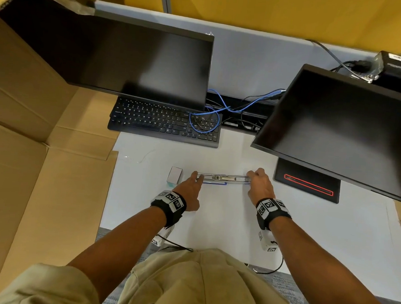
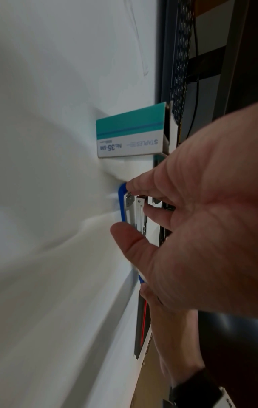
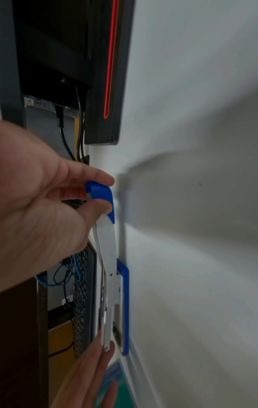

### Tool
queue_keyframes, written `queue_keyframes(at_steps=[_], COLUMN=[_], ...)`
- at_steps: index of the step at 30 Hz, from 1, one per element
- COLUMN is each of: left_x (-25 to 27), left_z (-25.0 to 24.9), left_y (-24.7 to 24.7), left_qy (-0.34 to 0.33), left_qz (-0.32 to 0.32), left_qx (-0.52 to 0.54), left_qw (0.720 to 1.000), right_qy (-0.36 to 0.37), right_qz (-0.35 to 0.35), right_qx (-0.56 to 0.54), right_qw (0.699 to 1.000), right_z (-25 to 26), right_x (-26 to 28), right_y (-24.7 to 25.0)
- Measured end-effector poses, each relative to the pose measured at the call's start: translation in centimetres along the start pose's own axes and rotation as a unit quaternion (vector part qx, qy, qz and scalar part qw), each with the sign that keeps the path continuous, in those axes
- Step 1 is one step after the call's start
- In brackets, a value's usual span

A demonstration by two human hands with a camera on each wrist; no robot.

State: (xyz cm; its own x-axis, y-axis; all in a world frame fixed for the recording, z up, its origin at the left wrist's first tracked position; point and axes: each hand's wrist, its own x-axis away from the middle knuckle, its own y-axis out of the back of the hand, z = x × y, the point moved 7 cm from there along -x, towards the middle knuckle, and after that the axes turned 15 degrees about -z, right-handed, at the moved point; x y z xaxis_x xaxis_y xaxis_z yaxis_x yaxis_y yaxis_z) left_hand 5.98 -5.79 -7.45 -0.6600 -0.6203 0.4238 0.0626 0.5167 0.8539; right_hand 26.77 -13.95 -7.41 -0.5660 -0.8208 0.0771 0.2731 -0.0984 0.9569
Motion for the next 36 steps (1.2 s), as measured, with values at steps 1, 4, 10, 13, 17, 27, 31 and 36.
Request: queue_keyframes(at_steps=[1,4,10,13,17,27,31,36], left_x=[0.0,0.0,0.2,0.2,0.2,0.0,0.2,0.6], left_z=[0.0,0.1,0.1,0.2,0.4,1.2,1.2,1.5], left_y=[0.0,-0.1,-0.5,-0.5,-0.6,-0.8,-1.0,-0.9], left_qy=[0.000,0.000,-0.003,-0.012,-0.019,-0.014,-0.008,0.007], left_qz=[0.002,0.007,0.010,0.011,0.014,0.009,0.005,-0.009], left_qx=[0.001,0.004,0.004,-0.002,-0.003,0.029,0.036,0.096], left_qw=[1.000,1.000,1.000,1.000,1.000,0.999,0.999,0.995], right_qy=[0.003,0.016,0.098,0.115,0.112,0.133,0.152,0.158], right_qz=[-0.007,-0.034,-0.079,-0.084,-0.080,-0.041,-0.023,0.013], right_qx=[-0.006,-0.020,-0.010,-0.018,-0.086,-0.203,-0.196,-0.171], right_qw=[1.000,0.999,0.992,0.990,0.987,0.969,0.968,0.973], right_z=[0.0,0.4,4.4,5.8,6.3,9.2,10.6,12.4], right_x=[0.0,-0.2,-0.7,-0.8,-1.1,-0.1,0.3,0.5], right_y=[0.2,1.2,3.1,3.6,4.1,2.7,1.9,0.8])
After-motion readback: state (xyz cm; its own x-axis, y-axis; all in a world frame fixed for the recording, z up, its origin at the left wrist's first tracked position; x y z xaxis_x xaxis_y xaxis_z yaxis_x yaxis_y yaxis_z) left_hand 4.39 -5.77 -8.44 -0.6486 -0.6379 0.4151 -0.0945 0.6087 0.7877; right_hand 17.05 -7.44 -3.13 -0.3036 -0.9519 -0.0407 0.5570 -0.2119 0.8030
